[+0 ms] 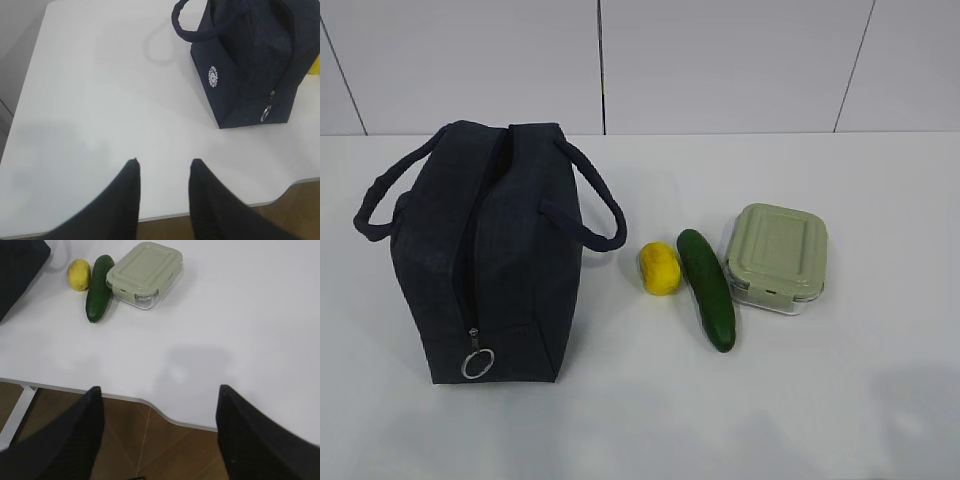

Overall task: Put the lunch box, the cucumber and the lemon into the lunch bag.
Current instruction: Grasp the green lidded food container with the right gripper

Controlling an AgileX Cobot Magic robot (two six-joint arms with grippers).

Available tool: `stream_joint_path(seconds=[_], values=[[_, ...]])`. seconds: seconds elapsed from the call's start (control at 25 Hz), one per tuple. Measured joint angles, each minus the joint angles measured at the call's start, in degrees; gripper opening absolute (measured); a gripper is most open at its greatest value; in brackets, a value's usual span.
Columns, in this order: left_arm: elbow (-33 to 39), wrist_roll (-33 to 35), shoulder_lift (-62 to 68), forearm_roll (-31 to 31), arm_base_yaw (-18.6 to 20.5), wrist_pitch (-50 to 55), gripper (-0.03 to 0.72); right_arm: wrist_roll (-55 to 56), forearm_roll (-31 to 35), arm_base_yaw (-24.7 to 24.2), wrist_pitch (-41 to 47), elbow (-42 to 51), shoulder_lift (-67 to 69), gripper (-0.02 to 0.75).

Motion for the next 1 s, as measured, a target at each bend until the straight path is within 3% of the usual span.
stream_joint_path(seconds=[1.0], values=[[0.0,0.0,0.0,0.0,0.0,0.0,0.235,0.1,0.1,0.0,-0.3,-0.9,3.5,0.524]])
